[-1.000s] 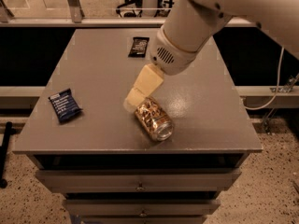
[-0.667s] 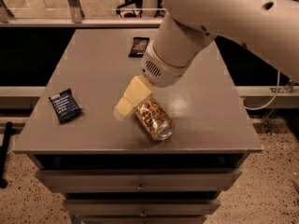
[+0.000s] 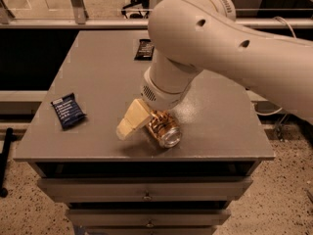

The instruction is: Place orange can upright

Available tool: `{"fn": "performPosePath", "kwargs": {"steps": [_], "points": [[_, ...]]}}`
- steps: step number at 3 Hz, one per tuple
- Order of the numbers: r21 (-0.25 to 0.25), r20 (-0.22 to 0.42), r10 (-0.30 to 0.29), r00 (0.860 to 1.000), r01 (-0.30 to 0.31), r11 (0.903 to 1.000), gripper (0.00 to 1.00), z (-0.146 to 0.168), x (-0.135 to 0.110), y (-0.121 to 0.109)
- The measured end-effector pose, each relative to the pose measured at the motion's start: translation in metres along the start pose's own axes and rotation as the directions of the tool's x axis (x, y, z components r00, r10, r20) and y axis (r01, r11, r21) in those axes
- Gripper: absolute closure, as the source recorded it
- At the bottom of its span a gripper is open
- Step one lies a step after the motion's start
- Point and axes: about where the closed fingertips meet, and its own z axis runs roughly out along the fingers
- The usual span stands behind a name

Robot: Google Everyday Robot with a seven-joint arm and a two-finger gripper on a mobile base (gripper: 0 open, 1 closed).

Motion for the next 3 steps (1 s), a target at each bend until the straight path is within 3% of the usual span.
{"fn": "performPosePath", "kwargs": {"steps": [1, 3], "points": [[0.023, -0.023, 0.027, 0.999, -0.026, 0.9994, 0.26, 0.011, 0.003, -0.004], [0.061, 0.020, 0.039, 0.999, -0.040, 0.9974, 0.72, 0.002, -0.015, -0.030]]}}
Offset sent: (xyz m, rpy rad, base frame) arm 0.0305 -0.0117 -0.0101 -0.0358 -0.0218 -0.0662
